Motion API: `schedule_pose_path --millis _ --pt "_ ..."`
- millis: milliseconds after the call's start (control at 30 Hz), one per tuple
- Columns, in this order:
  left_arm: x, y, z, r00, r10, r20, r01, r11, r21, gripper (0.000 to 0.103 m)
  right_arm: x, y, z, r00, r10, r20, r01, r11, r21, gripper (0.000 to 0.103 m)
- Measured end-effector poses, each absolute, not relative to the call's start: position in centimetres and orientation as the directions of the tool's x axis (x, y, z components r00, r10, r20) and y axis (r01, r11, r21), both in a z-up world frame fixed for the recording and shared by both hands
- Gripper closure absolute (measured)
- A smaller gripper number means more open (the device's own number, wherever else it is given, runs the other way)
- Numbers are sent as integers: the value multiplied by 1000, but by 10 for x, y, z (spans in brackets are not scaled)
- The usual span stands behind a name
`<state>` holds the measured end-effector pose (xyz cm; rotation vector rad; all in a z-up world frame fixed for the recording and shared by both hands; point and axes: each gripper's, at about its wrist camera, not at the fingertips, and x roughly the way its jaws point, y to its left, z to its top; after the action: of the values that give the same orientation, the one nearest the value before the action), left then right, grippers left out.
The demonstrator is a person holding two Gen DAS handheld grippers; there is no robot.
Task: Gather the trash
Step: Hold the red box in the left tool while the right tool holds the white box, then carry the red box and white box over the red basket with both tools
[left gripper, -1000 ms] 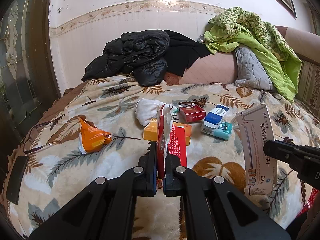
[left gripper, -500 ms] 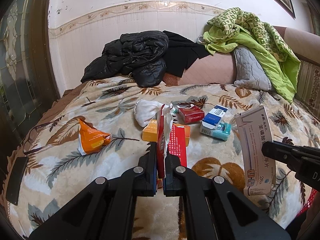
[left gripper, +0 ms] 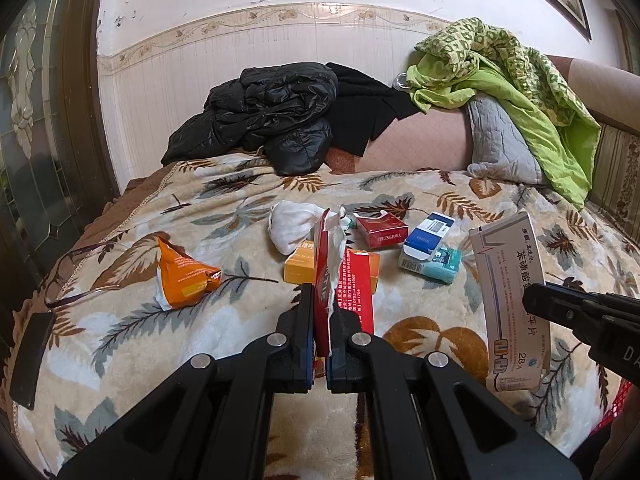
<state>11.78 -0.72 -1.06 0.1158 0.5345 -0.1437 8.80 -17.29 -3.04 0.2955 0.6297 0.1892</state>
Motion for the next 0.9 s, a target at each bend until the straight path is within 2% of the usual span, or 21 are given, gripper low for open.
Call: schedule_pose_path --millis 567,900 --pt "117 -12 -8 852 -118 -510 174 983 64 100 86 -175 -27 800 260 -541 -80 940 333 89" --pt "97 -26 7 822 -289 -491 302 952 -54 100 52 -199 -13 818 284 -500 -62 908 415 89"
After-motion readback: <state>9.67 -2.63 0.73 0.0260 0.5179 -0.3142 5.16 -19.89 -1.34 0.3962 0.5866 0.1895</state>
